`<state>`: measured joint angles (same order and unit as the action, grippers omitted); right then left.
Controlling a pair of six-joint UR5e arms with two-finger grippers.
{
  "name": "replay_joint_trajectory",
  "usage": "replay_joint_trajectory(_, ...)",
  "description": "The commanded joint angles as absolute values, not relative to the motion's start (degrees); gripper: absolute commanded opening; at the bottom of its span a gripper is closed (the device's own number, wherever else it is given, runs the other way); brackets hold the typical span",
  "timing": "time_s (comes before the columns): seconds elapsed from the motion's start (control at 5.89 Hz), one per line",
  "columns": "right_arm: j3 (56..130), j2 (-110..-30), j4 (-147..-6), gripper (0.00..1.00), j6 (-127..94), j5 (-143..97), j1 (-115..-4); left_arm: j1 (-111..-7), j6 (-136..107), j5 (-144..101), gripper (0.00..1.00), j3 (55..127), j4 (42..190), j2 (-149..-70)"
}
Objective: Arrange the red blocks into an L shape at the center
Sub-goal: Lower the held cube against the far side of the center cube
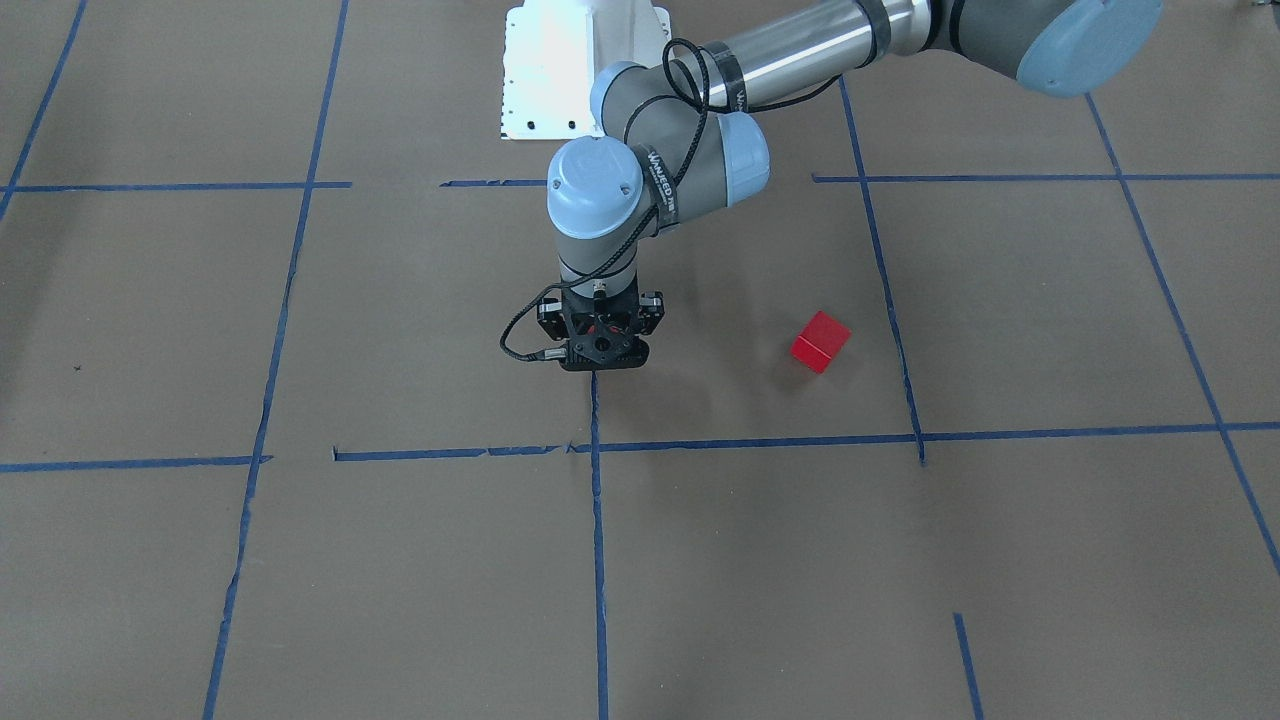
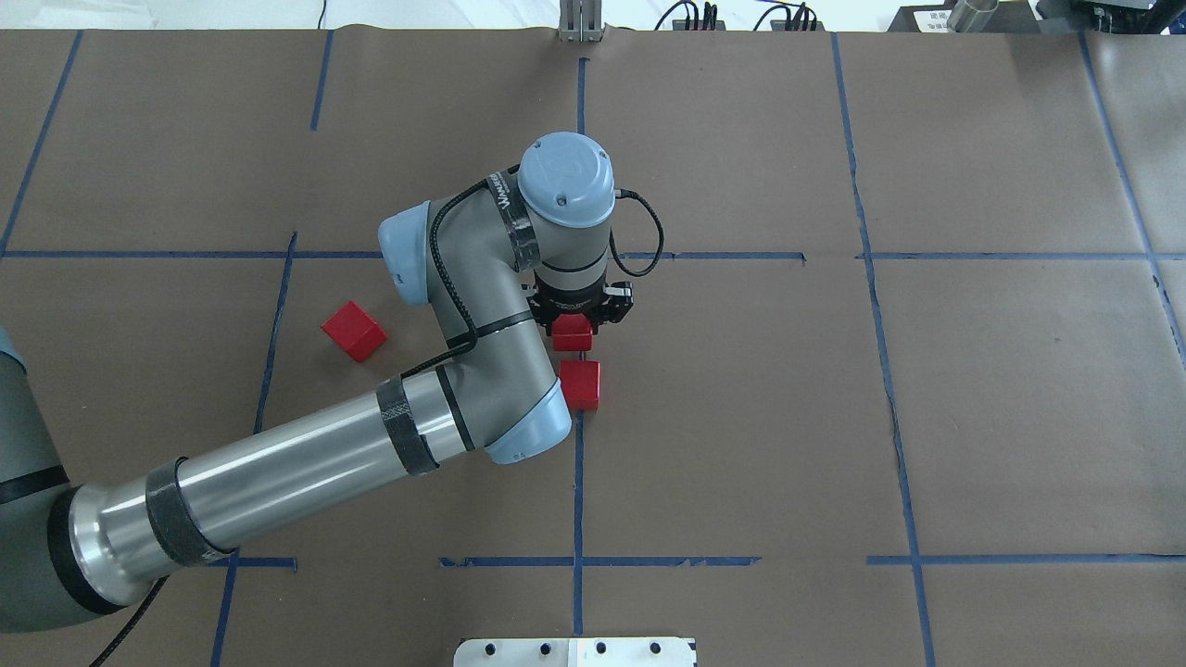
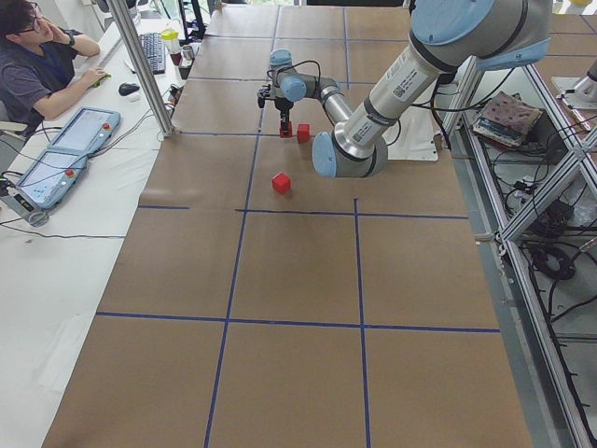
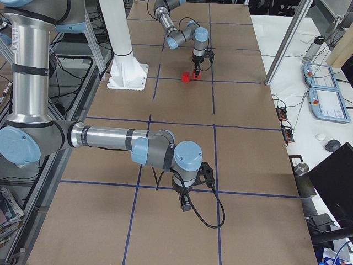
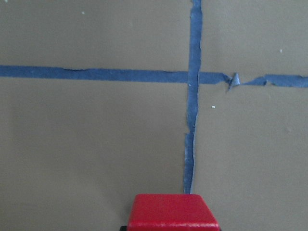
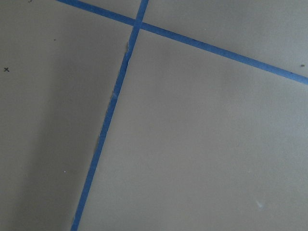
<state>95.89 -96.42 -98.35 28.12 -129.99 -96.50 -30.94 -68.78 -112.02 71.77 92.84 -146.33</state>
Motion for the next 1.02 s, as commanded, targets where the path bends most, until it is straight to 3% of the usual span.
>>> replay_joint_trajectory(0.0, 96.0, -96.4, -98.3, 1.00, 28.1, -130.0, -96.5, -30.4, -69.1, -112.0, 0.22, 71.6, 92.9, -146.4)
replay_joint_trajectory(0.85, 95.8, -96.4, -98.3, 1.00, 28.1, -130.0, -96.5, -29.6, -69.1, -111.2, 0.23, 71.6, 94.0, -146.0)
